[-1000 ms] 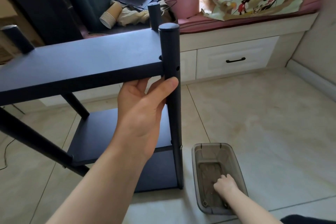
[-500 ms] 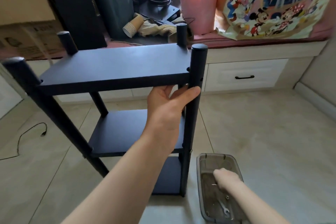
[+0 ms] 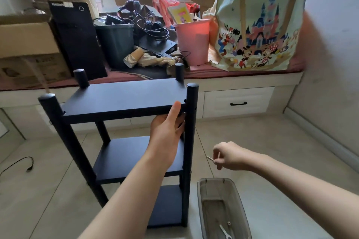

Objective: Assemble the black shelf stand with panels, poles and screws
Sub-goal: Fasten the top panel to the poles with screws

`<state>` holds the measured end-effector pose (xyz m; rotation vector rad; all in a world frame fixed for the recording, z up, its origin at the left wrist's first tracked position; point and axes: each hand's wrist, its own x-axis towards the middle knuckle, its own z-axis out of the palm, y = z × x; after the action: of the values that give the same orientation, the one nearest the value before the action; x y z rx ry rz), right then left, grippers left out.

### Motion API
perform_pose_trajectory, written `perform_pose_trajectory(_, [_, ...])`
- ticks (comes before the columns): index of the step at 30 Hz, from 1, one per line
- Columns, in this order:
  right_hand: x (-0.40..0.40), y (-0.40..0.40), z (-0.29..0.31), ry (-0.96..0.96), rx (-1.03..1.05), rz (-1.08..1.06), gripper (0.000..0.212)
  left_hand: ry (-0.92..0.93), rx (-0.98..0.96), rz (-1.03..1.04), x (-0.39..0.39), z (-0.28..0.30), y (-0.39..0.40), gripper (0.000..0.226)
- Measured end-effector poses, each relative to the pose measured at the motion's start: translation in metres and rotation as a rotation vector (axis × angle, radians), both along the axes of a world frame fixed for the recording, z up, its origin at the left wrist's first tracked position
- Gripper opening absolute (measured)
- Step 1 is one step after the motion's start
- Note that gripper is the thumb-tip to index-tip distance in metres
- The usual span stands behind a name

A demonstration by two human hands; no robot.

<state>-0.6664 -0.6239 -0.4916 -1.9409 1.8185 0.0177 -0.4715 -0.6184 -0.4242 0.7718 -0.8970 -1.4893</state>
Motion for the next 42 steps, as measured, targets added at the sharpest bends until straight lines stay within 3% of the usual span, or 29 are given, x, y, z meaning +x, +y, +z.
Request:
perform_pose_trajectory(7, [0.021, 0.05, 0.071, -0.672, -0.322, -0.2, 0.008, -0.04, -0.004, 0.037, -0.002, 0.003, 0.004, 0.027])
perform_pose_trajectory(11, [0.033, 0.059, 0.085, -0.853, -0.456, -0.248, 0.01, -0.011, 0.012, 0.036, -0.002, 0.004, 0.002, 0.019])
perform_pose_trajectory(18, [0.035, 0.05, 0.088, -0.88, -0.539, -0.227, 0.011, -0.022, 0.007, 0.042, -0.004, 0.003, -0.004, 0.028])
perform_pose_trajectory(28, [0.039, 0.037, 0.087, -0.848, -0.556, -0.232, 0.011, -0.022, 0.021, 0.016, 0.0, 0.004, -0.008, 0.057])
perform_pose_trajectory(34, [0.041, 0.036, 0.087, -0.847, -0.582, -0.229, 0.012, -0.015, 0.061, -0.005, -0.003, 0.005, -0.008, 0.048])
perform_pose_trajectory(42, [0.049, 0.038, 0.09, -0.786, -0.684, -0.194, 0.012, -0.01, 0.144, 0.076, -0.014, 0.013, -0.014, 0.015])
